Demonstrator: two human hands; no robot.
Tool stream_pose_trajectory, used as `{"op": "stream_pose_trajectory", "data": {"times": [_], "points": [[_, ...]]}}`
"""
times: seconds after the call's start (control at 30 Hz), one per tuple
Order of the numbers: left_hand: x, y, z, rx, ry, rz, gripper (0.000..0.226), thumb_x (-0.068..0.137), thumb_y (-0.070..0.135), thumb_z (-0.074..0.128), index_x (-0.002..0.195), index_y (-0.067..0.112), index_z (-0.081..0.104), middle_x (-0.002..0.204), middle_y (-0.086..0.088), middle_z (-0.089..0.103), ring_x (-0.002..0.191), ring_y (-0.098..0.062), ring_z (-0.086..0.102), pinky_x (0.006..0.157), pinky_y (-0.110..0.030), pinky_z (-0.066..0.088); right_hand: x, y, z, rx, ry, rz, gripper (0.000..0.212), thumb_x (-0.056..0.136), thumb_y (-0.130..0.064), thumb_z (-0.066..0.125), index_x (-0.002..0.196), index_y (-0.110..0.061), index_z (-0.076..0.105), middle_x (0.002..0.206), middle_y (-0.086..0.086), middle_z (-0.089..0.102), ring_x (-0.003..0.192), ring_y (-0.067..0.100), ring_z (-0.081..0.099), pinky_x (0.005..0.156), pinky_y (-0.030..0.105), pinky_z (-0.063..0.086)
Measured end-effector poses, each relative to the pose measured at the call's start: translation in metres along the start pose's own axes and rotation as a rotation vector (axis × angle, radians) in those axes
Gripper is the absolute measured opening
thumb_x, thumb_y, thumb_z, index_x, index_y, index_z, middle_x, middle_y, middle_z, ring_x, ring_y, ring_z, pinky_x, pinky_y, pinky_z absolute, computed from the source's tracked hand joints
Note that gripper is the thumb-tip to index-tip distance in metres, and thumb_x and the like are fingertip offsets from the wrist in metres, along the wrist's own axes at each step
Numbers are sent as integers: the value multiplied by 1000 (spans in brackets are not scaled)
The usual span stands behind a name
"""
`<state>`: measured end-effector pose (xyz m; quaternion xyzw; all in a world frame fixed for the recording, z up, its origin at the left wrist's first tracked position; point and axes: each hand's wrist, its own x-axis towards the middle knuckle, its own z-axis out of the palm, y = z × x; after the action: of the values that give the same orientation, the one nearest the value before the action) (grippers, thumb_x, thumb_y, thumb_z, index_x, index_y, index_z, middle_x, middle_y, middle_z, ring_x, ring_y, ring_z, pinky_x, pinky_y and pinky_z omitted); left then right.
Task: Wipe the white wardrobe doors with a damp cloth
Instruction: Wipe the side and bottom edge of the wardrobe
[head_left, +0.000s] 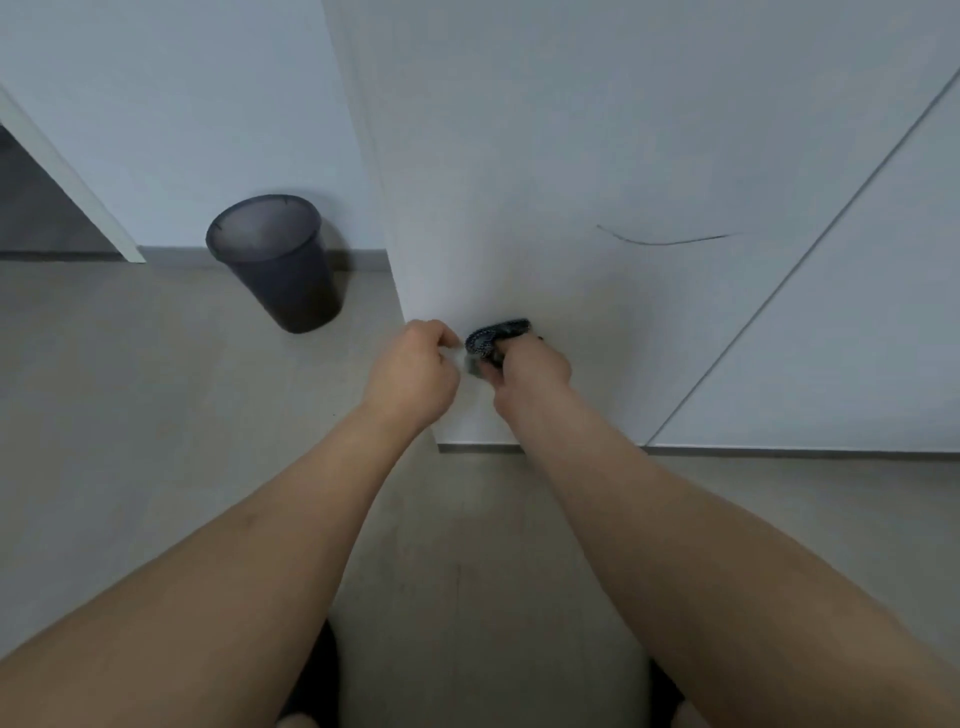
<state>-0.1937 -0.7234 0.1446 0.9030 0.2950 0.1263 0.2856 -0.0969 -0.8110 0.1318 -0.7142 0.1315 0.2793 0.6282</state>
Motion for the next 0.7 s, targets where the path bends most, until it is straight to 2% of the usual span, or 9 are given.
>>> {"op": "stream_pose_trajectory", "data": {"times": [0.03, 0.1, 0.17, 0.3, 0.4, 0.47, 0.5, 0.57, 0.7], "points": [[-2, 14, -7, -8, 1, 21, 44, 86, -1, 43, 120, 13, 68, 128, -8, 62, 115, -26, 58, 95, -30, 46, -8, -16, -14, 223, 10, -7, 22, 98, -19, 63, 118, -10, 64, 112, 5, 67, 100, 23, 66, 90, 34, 56], [-3, 38, -20, -27, 7, 32, 44, 86, 0, 43, 120, 12, 67, 130, -9, 59, 116, -28, 57, 94, -30, 46, -29, -47, -42, 601, 84, 15, 12, 88, 6, 67, 97, -1, 62, 89, 11, 64, 75, 23, 64, 67, 37, 60], [-5, 55, -34, -54, 35, 19, 42, 87, 0, 43, 120, 12, 66, 130, -10, 58, 115, -28, 57, 90, -28, 43, -47, -81, -74, 656, 190, -107, 22, 82, 12, 69, 86, -6, 58, 83, 12, 65, 68, 21, 62, 55, 33, 58], [-9, 82, -63, -94, 93, 34, 41, 89, 1, 44, 122, 11, 64, 123, -8, 60, 95, -23, 59, 78, -27, 42, -72, -142, -124, 429, 444, -641, 24, 80, 0, 67, 99, -16, 67, 93, 0, 70, 75, 13, 65, 70, 27, 58], [-10, 91, -87, -93, 175, 83, 41, 88, 1, 43, 123, 12, 61, 130, -8, 52, 96, -24, 60, 82, -32, 48, -94, -188, -115, 129, 497, -1026, 31, 89, -9, 60, 115, -25, 67, 125, -1, 55, 100, 6, 59, 88, 3, 43], [-7, 95, -102, -104, 250, 96, 41, 88, 0, 43, 123, 13, 60, 138, -5, 42, 101, -24, 59, 90, -37, 50, -107, -202, -92, -151, 535, -1321, 42, 87, -13, 53, 126, -19, 68, 134, 10, 51, 113, 22, 55, 96, 12, 40], [-5, 99, -109, -112, 287, 102, 41, 88, 0, 43, 123, 14, 59, 139, -4, 39, 101, -23, 58, 90, -37, 49, -110, -207, -82, -287, 552, -1482, 48, 81, -13, 53, 126, -18, 70, 132, 14, 55, 108, 32, 56, 93, 23, 43], [-3, 103, -117, -134, 344, 120, 40, 87, -2, 44, 121, 14, 58, 137, -4, 37, 100, -23, 58, 85, -34, 48, -99, -197, -63, -563, 566, -1721, 52, 72, -8, 58, 120, -18, 74, 122, 15, 63, 91, 38, 56, 77, 28, 42], [-2, 108, -116, -126, 330, 112, 42, 85, -2, 47, 122, 15, 58, 135, -4, 36, 99, -24, 58, 88, -35, 49, -55, -115, -50, -1104, 362, -1915, 37, 77, -9, 67, 112, -19, 73, 106, 5, 66, 78, 30, 52, 59, 33, 44]]}}
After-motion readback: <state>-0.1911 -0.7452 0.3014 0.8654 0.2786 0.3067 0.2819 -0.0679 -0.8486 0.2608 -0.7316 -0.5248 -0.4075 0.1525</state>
